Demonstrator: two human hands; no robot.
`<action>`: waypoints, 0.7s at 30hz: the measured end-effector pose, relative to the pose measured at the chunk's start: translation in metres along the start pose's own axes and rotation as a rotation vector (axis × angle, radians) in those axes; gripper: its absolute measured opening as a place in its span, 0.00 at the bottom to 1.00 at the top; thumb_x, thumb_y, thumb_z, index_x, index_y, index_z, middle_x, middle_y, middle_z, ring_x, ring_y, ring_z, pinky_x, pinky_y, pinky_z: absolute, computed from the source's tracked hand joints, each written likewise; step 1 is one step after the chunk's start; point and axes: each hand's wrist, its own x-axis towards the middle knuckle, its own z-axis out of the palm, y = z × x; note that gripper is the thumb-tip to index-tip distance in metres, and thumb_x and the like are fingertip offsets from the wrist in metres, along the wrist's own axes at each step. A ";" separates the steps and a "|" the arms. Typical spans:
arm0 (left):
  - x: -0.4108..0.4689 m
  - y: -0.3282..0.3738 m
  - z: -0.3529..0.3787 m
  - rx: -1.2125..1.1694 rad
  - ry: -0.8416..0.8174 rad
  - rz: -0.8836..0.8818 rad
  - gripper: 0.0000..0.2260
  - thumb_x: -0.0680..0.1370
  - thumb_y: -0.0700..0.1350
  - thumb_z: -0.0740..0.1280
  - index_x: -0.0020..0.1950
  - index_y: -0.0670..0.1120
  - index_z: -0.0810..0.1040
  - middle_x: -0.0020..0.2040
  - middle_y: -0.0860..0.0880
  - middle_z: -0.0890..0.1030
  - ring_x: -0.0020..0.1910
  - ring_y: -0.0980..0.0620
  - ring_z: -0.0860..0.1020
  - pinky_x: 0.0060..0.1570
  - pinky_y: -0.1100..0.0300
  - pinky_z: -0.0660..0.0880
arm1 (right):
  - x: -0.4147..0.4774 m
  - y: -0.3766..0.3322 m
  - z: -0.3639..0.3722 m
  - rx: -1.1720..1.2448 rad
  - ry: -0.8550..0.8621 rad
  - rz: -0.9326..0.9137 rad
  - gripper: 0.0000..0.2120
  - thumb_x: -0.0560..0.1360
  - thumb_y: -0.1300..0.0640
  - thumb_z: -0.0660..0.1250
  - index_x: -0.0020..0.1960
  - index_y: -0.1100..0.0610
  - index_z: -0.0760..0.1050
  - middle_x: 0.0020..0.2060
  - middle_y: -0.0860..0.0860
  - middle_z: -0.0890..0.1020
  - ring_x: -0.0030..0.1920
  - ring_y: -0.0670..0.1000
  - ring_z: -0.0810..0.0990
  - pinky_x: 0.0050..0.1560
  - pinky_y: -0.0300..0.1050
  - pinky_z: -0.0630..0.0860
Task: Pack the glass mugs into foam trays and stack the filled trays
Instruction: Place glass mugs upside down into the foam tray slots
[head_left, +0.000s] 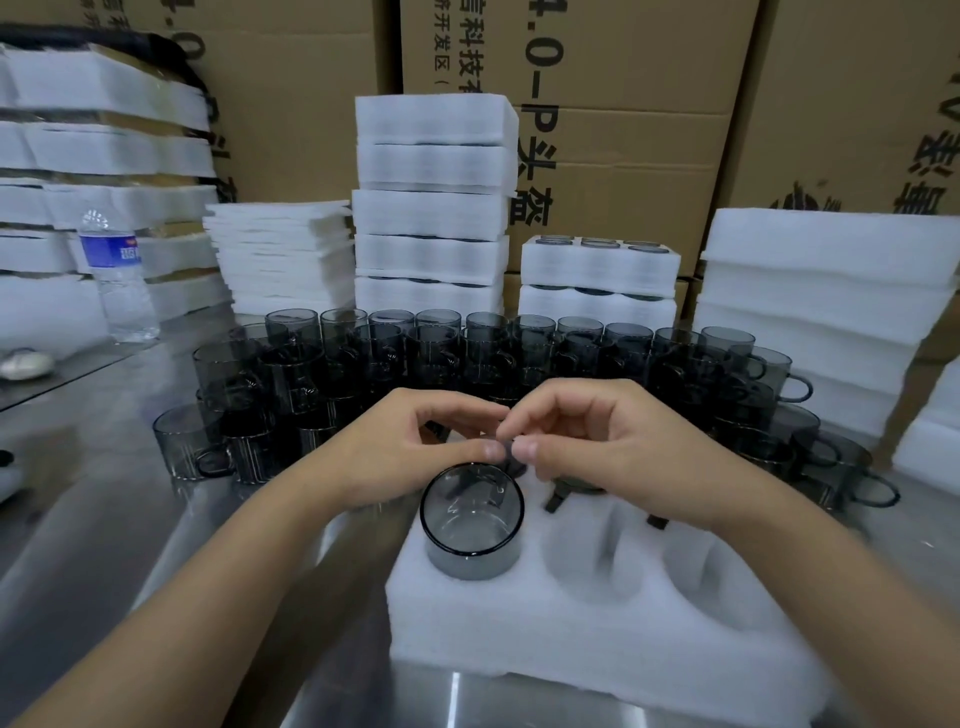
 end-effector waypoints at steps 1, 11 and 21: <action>0.000 0.000 0.001 0.006 -0.006 -0.001 0.16 0.67 0.58 0.71 0.54 0.59 0.82 0.51 0.59 0.83 0.53 0.60 0.80 0.54 0.66 0.74 | 0.001 0.003 0.000 -0.035 0.041 0.025 0.04 0.74 0.59 0.70 0.46 0.51 0.82 0.37 0.53 0.81 0.37 0.46 0.76 0.40 0.40 0.74; 0.005 -0.009 0.007 0.026 0.048 -0.067 0.24 0.59 0.65 0.71 0.53 0.63 0.78 0.53 0.64 0.81 0.54 0.68 0.77 0.57 0.65 0.73 | 0.004 0.015 0.002 -0.287 0.064 0.178 0.05 0.74 0.50 0.68 0.44 0.46 0.83 0.39 0.40 0.81 0.40 0.42 0.78 0.45 0.40 0.74; 0.004 -0.007 0.007 0.095 0.017 -0.085 0.25 0.61 0.65 0.68 0.56 0.61 0.78 0.55 0.63 0.80 0.56 0.71 0.74 0.56 0.74 0.69 | 0.005 0.018 0.001 -0.273 -0.058 0.140 0.06 0.76 0.50 0.66 0.44 0.49 0.79 0.40 0.40 0.77 0.42 0.42 0.76 0.50 0.45 0.77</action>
